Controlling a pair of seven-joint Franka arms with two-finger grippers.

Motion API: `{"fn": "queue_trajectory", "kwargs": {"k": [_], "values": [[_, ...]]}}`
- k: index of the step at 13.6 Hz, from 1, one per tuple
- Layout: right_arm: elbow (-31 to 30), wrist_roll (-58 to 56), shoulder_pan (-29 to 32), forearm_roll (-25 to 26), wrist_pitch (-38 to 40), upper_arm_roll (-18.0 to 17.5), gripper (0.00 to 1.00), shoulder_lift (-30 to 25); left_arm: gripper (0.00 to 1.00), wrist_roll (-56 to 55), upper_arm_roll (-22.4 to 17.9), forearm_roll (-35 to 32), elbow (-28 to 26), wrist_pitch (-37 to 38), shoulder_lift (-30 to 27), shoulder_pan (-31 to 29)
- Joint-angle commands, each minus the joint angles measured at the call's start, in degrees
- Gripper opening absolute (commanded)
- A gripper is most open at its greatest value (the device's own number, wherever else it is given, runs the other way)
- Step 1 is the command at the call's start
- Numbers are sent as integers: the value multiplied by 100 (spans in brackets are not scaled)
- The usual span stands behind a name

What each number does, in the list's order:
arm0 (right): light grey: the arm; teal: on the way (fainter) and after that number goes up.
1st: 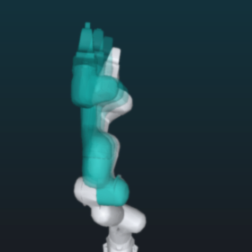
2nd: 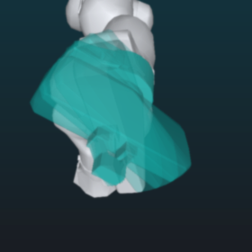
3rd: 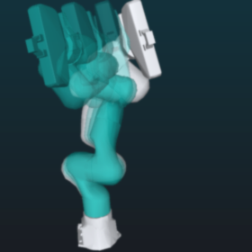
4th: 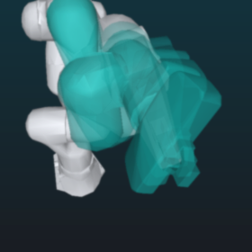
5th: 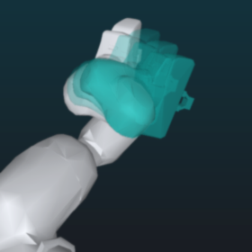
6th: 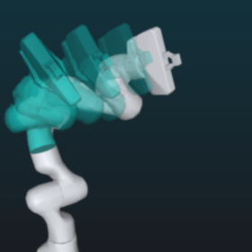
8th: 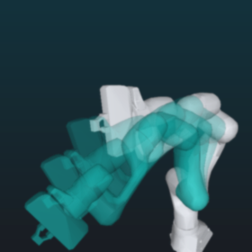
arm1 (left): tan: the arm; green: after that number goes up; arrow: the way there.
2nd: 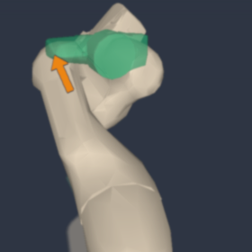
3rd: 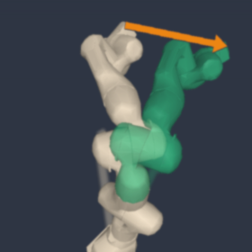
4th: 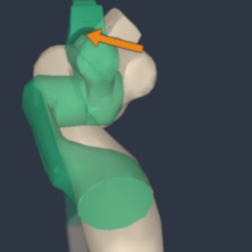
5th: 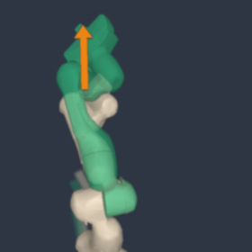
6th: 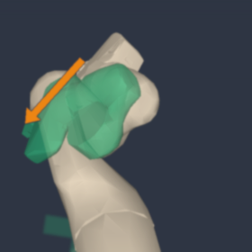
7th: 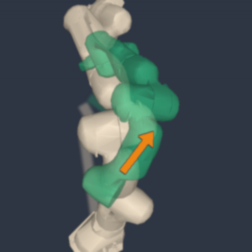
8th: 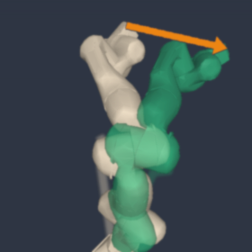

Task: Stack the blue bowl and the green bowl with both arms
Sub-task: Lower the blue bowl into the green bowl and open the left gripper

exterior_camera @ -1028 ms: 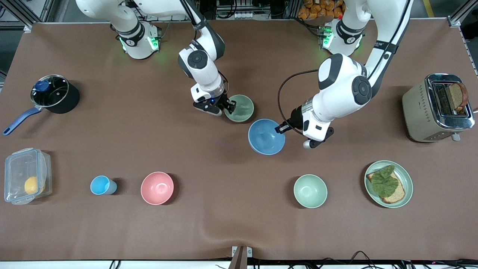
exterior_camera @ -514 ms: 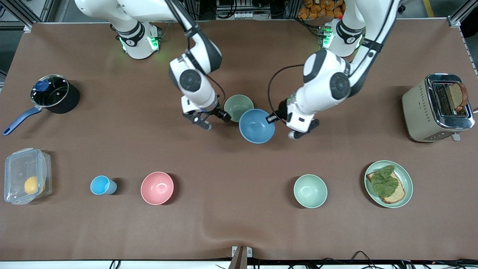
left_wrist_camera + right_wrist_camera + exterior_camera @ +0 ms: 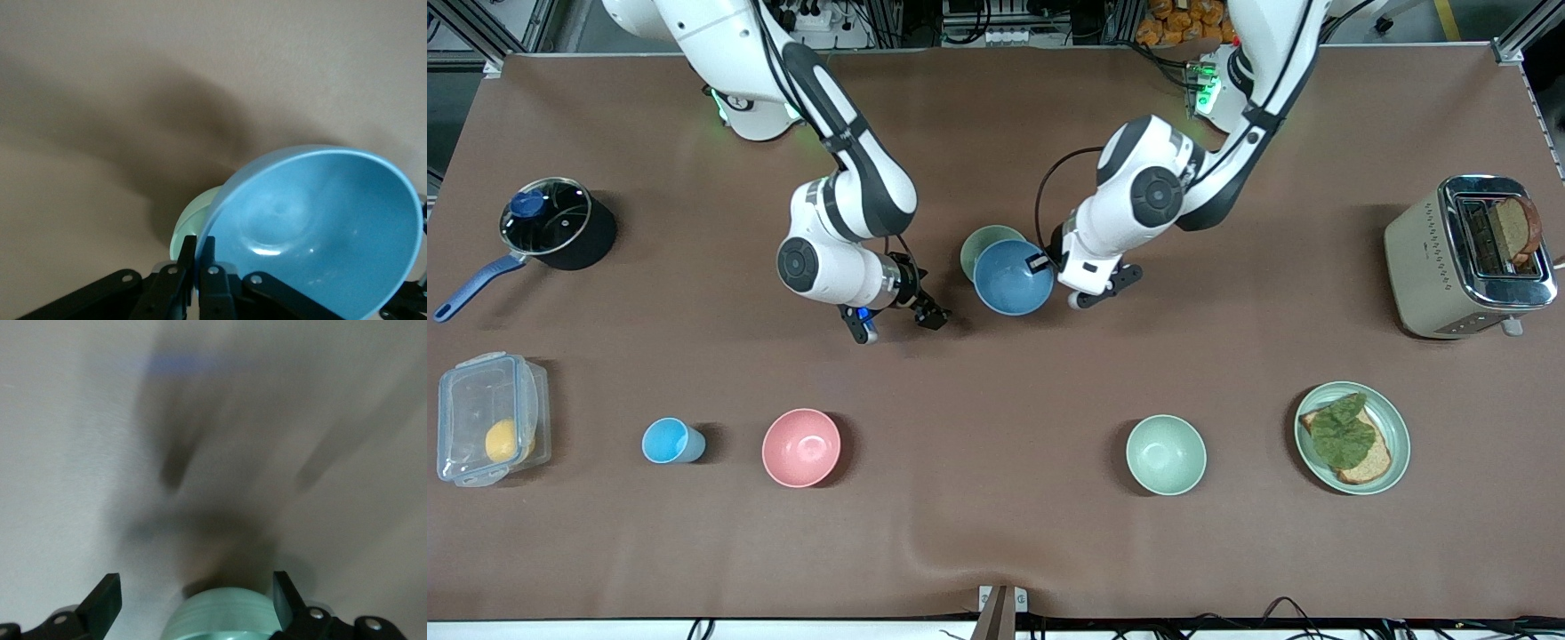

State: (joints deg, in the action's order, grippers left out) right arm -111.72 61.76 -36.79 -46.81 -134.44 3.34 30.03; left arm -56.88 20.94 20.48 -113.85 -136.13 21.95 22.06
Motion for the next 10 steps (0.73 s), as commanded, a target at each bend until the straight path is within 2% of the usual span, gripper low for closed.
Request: {"fn": "queue_trajectory", "kwargs": {"k": [1,5,10], "values": [[133,91,-135,-452,-74,-26,100,266,0,-359,-20,-333,74,-186,273,316],[62,117,-206,-496,-74,-35,100,293,0,-613,-37,-781,65,-300,599,474],[62,161,-320,-619,-214,-35,100,301,0,-684,-29,-800,100,-300,643,483]]}}
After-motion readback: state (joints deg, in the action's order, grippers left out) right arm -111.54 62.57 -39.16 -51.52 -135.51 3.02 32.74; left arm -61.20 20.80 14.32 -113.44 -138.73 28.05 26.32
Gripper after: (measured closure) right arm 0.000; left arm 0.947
